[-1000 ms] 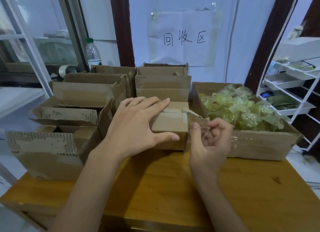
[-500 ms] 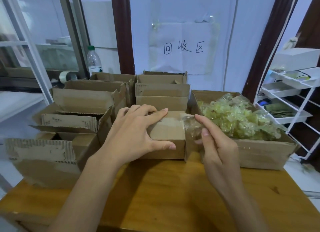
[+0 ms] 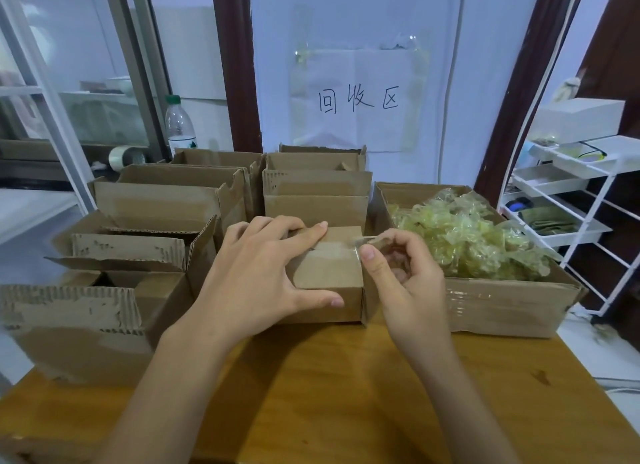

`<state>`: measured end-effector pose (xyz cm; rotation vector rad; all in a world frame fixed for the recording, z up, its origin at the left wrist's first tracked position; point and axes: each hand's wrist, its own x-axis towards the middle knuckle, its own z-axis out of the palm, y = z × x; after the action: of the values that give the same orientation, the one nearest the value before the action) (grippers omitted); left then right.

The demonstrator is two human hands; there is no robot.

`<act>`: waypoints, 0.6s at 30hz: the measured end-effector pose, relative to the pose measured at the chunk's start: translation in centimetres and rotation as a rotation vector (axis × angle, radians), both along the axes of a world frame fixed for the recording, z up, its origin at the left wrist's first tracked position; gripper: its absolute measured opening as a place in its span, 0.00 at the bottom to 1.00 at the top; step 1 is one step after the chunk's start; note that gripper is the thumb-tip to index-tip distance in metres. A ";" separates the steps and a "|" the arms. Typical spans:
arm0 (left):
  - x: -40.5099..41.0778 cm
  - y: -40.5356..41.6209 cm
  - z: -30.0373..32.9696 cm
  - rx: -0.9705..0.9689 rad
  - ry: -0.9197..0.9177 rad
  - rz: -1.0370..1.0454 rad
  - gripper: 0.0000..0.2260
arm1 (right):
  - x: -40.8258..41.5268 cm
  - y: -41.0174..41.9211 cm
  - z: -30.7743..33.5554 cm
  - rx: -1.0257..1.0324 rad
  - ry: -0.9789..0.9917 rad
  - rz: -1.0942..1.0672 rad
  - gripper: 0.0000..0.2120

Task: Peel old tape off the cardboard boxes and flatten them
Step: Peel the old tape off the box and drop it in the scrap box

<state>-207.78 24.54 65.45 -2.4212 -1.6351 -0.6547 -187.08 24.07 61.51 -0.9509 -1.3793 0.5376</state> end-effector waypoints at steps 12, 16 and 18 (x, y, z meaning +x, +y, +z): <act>-0.1 -0.6 -0.6 0.026 -0.017 0.005 0.47 | -1.6 0.6 0.1 -0.167 0.507 0.174 0.18; -0.5 -0.5 -0.8 0.029 -0.027 0.007 0.46 | -2.0 0.5 0.2 -0.291 0.807 0.305 0.15; -0.7 -0.4 -1.0 0.019 -0.006 0.016 0.46 | -2.1 0.6 0.1 -0.335 0.884 0.353 0.12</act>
<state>-208.50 24.15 64.49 -2.3924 -1.6416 -0.6732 -189.23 24.66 61.66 -0.5888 -0.6478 1.3038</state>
